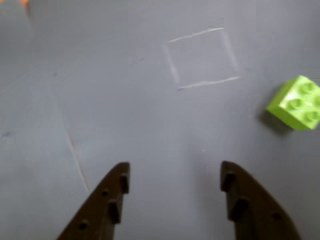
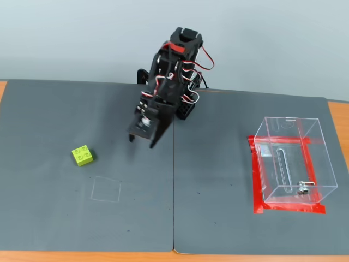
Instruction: Pick the green lego block and place it into the transparent box
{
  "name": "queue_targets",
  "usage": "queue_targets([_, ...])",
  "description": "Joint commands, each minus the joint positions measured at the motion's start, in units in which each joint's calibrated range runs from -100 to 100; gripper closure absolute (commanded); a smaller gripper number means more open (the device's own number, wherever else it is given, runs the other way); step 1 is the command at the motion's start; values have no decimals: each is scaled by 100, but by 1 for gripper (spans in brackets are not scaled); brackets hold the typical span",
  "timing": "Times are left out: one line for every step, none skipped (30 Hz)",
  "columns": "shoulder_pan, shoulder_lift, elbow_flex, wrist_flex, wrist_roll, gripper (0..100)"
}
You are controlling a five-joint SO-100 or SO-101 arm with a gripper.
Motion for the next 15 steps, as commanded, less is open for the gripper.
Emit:
queue_targets([321,37,-303,-3,-17,78])
queue_targets([373,37,-330,-12,-17,78])
queue_targets([433,45,-358,-12,-17,78])
queue_targets([492,62,-358,-12,-22,78])
queue_targets([567,113,-367,-12,-22,78])
queue_targets([657,190,-385,-12,-22,78])
queue_targets([739,300,-448,14,-28,78])
queue_targets([828,435,-547,40,-28,78])
queue_targets([925,605,-665,40,-28,78])
queue_targets([1037,791,-810,40,-48,78])
queue_targets([1149,995,-964,40,-116,78])
queue_targets([1283,1207,-1135,14,-220,78])
queue_targets([1425,1419,-1298,-3,-340,78])
queue_targets([1582,1631,-1452,-12,-413,78])
queue_targets([1746,1834,-1588,-12,-465,78])
